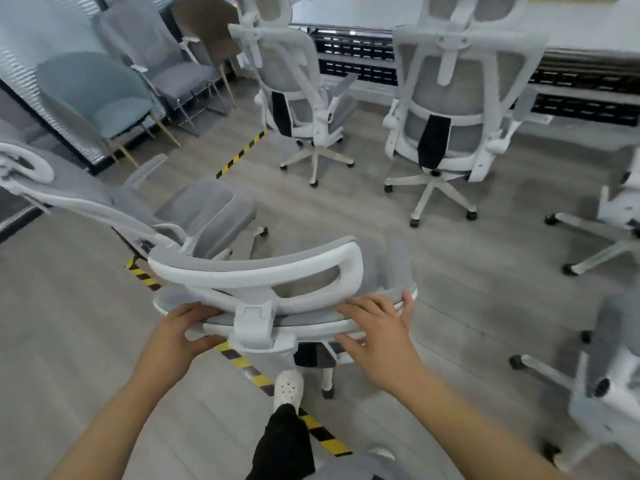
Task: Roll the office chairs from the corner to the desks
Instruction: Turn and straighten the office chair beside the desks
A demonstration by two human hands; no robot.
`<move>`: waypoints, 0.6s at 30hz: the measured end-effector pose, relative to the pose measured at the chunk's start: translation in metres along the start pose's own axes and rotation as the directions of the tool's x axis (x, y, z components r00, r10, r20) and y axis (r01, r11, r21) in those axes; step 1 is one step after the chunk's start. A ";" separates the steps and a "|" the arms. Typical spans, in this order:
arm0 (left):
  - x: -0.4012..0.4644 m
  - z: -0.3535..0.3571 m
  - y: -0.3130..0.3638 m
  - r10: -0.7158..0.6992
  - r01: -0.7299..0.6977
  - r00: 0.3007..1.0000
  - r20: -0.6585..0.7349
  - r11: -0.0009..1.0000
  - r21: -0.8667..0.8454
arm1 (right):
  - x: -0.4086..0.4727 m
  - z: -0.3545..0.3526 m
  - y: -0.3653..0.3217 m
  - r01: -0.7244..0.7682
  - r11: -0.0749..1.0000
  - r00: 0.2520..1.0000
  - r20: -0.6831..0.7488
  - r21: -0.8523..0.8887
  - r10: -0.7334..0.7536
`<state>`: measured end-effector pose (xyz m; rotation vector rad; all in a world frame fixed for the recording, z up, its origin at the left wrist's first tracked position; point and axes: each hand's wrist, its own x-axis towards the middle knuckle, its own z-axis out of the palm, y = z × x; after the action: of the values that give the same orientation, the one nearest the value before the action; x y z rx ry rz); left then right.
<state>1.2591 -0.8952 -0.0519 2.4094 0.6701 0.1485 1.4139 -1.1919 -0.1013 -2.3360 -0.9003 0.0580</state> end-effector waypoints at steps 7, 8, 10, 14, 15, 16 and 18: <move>0.136 0.003 -0.029 0.294 -0.293 0.954 0.064 0.956 -0.028 | 0.061 0.016 -0.002 -0.208 0.976 0.972 -0.125 -0.065 0.198; 0.156 0.003 -0.029 0.343 -0.343 0.937 0.073 0.939 -0.005 | 0.070 0.016 -0.005 -0.244 0.968 0.962 -0.142 -0.062 0.234; 0.196 0.005 -0.031 0.417 -0.419 0.904 0.101 0.908 0.002 | 0.089 0.017 -0.011 -0.321 0.946 0.936 -0.168 -0.055 0.308; 0.270 0.008 -0.034 0.510 -0.517 0.850 0.135 0.856 0.022 | 0.125 0.023 -0.026 -0.452 0.883 0.880 -0.228 -0.129 0.417; 0.285 0.010 -0.033 0.529 -0.539 0.838 0.133 0.841 0.047 | 0.133 0.026 -0.030 -0.499 0.853 0.854 -0.254 -0.156 0.453; 0.298 0.012 -0.031 0.551 -0.561 0.824 0.129 0.826 0.060 | 0.140 0.029 -0.033 -0.555 0.813 0.821 -0.274 -0.177 0.501; 0.317 0.016 -0.026 0.596 -0.607 0.793 0.128 0.791 0.078 | 0.152 0.035 -0.041 -0.663 0.722 0.743 -0.287 -0.198 0.604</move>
<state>1.5259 -0.7280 -0.0986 2.6439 -0.1707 0.2571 1.4974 -1.0556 -0.0796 -2.7637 0.0507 -0.0328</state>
